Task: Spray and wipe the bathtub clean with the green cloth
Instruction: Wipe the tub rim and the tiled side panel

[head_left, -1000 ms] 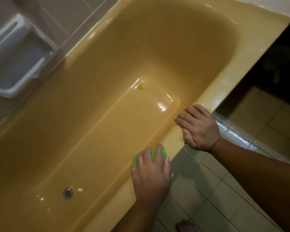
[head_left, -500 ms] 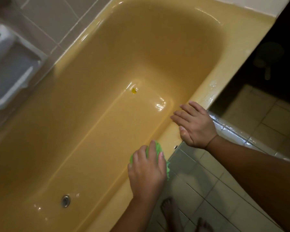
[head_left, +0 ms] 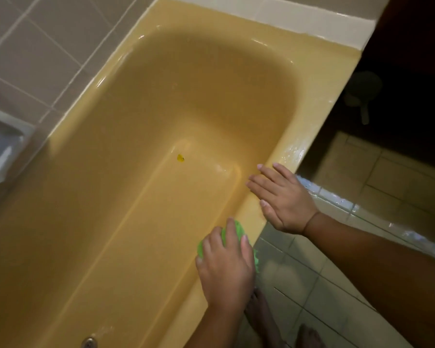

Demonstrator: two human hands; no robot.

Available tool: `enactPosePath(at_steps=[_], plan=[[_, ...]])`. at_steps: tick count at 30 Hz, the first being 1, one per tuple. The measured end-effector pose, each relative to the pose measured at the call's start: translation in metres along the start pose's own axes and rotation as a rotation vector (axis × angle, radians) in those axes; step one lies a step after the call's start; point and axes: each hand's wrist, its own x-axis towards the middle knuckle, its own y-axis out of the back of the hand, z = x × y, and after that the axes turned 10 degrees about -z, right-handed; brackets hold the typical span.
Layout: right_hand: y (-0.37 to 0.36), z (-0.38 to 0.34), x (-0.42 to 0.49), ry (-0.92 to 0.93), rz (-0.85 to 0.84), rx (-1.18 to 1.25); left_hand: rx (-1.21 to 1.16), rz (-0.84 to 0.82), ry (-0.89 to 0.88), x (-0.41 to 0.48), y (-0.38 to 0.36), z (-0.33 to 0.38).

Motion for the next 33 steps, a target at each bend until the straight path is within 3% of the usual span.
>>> enactPosePath(at_steps=[3, 7, 15, 21, 28, 30, 33], plan=[[0.001, 0.003, -0.001, 0.006, -0.016, 0.007, 0.011, 0.03, -0.046, 0.041, 0.003, 0.037], [0.011, 0.025, -0.003, -0.21, -0.013, 0.042, -0.046, 0.022, -0.096, 0.093, 0.008, 0.075], [0.025, 0.101, 0.019, -0.426, -0.071, 0.103, 0.01, 0.048, 0.007, 0.079, -0.001, 0.09], [0.027, 0.142, 0.007, -0.315, -0.08, 0.242, -0.078, 0.017, -0.128, 0.184, 0.012, 0.178], [0.04, 0.2, 0.001, -0.393, -0.104, 0.282, -0.057, 0.041, -0.001, 0.138, 0.006, 0.161], [0.037, 0.204, 0.0, -0.359, -0.095, 0.305, -0.087, 0.066, 0.031, 0.158, 0.007, 0.177], [0.036, 0.212, -0.004, -0.335, -0.091, 0.355, -0.13, 0.069, -0.069, 0.217, 0.01, 0.228]])
